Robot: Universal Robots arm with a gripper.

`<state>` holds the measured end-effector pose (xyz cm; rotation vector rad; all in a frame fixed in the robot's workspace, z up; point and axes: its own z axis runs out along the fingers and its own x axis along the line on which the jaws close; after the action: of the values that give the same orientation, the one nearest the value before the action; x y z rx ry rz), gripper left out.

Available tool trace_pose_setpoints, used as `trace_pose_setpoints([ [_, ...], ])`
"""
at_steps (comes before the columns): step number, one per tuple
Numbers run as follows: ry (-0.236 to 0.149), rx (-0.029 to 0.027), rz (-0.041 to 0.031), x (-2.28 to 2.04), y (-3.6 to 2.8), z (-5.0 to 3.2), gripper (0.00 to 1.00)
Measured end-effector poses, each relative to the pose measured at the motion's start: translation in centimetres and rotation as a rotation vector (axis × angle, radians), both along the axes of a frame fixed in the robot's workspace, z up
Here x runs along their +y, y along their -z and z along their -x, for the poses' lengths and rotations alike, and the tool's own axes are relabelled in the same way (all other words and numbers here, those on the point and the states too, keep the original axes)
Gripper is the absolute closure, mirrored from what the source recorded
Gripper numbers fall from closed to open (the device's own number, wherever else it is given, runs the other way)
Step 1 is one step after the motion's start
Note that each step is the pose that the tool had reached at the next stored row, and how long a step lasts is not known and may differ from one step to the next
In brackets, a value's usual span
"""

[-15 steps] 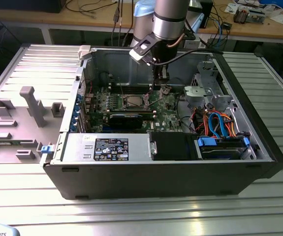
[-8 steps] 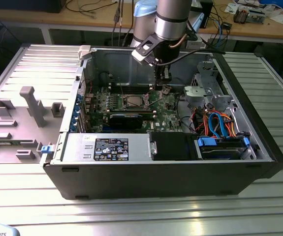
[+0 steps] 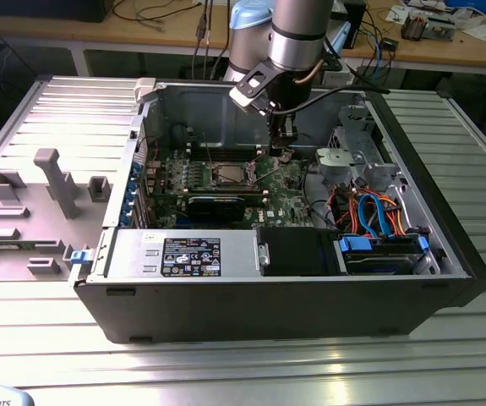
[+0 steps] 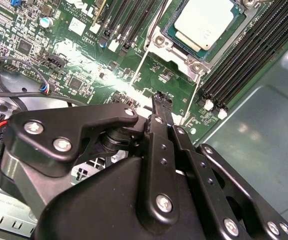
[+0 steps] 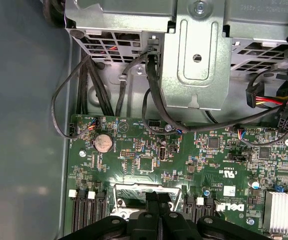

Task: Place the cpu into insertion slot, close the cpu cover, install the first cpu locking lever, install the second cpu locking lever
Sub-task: 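Close the cpu cover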

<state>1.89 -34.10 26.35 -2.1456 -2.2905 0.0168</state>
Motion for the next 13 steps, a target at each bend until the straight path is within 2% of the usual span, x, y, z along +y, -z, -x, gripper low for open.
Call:
trace_pose_setpoints([
  [9,0.000,-0.0003,0.0000,0.00,0.04,-0.01,0.89],
  [13,0.000,-0.0003,-0.0001,0.03,0.26,-0.64,0.89],
])
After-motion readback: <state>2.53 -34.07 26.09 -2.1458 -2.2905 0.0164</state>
